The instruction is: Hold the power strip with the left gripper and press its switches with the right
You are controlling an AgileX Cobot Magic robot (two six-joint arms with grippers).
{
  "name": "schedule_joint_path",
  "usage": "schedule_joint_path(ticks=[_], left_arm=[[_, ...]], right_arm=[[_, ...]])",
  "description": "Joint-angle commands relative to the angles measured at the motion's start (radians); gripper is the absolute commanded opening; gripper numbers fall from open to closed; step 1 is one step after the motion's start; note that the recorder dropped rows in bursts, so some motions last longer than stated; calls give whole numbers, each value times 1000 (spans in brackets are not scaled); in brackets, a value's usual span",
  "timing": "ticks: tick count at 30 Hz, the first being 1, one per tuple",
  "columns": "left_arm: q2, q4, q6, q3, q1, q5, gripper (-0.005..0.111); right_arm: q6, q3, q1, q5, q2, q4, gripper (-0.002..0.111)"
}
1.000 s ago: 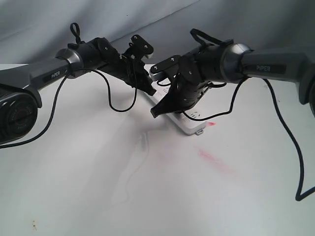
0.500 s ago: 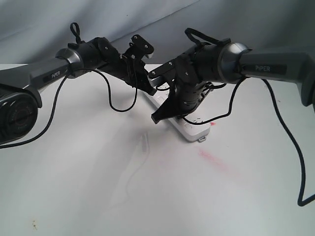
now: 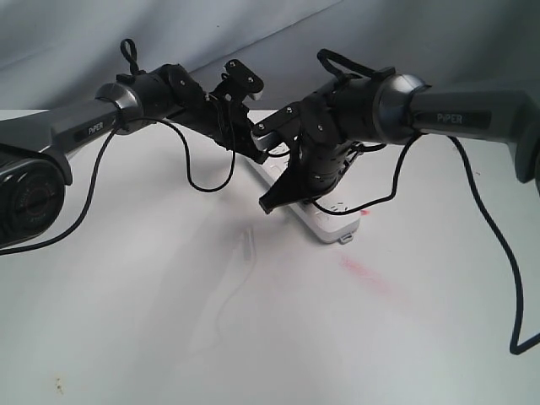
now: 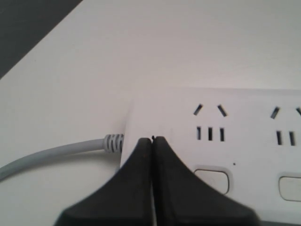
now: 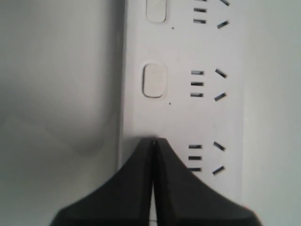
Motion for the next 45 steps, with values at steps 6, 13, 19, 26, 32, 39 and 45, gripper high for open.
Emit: schedule_joint_path(ticks=[6, 13, 19, 26, 32, 39, 45], left_arm=[[4, 19, -11, 4, 4, 17, 0], [4, 19, -11, 4, 4, 17, 0], [4, 19, -11, 4, 4, 17, 0], [4, 19, -11, 4, 4, 17, 0], [4, 19, -11, 4, 4, 17, 0], [4, 19, -11, 4, 4, 17, 0], [4, 19, -11, 4, 4, 17, 0]], right_arm=[[154, 41, 2, 13, -107, -178, 0], [142, 41, 2, 5, -149, -149, 0], [58, 41, 2, -6, -119, -31, 0], [56, 41, 2, -31, -81, -28, 0], [56, 41, 2, -58, -55, -14, 0], [56, 41, 2, -52, -23, -14, 0], [56, 41, 2, -18, 13, -14, 0]])
